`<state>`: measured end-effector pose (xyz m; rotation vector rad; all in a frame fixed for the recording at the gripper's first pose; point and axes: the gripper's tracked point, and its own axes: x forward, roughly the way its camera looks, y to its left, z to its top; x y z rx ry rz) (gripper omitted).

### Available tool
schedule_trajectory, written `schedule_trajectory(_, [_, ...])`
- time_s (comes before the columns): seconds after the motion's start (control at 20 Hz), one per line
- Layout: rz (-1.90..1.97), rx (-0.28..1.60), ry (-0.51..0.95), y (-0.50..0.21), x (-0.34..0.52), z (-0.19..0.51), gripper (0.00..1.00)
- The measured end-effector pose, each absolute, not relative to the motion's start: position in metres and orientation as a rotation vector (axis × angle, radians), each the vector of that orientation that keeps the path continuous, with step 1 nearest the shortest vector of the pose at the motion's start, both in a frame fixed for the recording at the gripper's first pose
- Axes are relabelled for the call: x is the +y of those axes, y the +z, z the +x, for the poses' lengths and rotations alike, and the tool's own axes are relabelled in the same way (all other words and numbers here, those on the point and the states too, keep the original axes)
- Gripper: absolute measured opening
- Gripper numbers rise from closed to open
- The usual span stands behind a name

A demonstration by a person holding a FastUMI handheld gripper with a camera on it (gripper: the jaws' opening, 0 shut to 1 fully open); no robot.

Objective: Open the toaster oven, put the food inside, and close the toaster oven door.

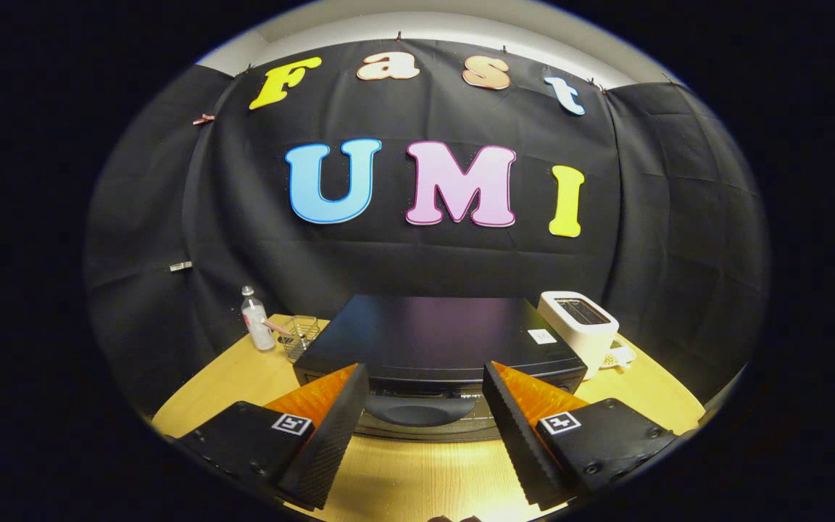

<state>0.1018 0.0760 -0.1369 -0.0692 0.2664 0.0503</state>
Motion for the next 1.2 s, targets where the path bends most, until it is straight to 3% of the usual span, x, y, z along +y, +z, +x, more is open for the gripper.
schedule_trajectory(0.65, [-0.043, 0.385, 0.032, -0.187, 0.08, 0.131, 0.98])
schedule_trajectory(1.2, [-0.034, 0.399, 0.068, -0.195, 0.078, 0.103, 0.99])
